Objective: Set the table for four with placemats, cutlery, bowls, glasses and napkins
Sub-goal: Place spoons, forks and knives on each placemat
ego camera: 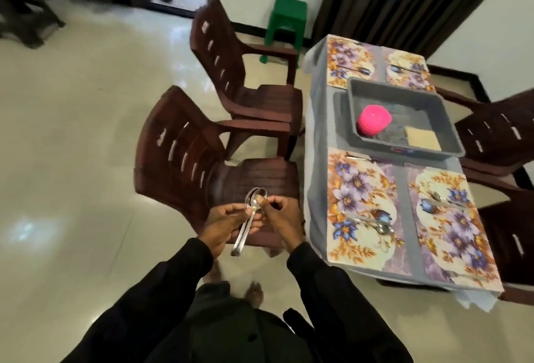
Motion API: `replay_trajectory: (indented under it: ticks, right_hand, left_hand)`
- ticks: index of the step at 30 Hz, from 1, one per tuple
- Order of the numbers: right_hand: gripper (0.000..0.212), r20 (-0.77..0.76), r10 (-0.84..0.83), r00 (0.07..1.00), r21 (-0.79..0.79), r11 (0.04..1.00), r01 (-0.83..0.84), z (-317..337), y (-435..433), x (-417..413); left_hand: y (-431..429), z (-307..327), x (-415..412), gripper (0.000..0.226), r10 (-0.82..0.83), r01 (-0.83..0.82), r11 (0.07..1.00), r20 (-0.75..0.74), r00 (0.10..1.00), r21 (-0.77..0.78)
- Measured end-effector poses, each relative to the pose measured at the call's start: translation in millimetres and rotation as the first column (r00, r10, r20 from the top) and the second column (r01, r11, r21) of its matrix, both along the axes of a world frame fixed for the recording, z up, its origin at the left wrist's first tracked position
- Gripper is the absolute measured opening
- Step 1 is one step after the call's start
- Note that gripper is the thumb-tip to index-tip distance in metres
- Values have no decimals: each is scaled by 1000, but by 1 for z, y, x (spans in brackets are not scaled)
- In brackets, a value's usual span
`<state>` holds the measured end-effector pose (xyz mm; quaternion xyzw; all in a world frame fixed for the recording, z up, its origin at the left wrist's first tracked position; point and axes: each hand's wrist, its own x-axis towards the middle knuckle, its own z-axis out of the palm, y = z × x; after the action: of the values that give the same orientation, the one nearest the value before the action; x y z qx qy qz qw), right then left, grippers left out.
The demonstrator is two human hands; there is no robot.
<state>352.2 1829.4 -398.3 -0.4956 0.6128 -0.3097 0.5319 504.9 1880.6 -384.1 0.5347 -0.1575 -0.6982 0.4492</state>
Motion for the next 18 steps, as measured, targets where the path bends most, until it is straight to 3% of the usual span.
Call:
replay_trajectory:
  ticks: [6, 12, 18]
  right_hand:
    - [26, 94, 102, 990, -2, 995, -102, 15, -7, 87]
    - [26, 211, 61, 976, 61, 995, -75, 24, -16, 195]
    - [27, 301, -4, 954, 174, 983, -51, 28, -12, 315]
  left_hand:
    - [18, 13, 87, 29, 151, -147, 986, 41, 988, -77]
    - [32, 18, 201, 26, 236, -231, 966, 34, 971, -118]
    - [42, 15, 343, 43, 274, -269, 958, 37, 961, -102]
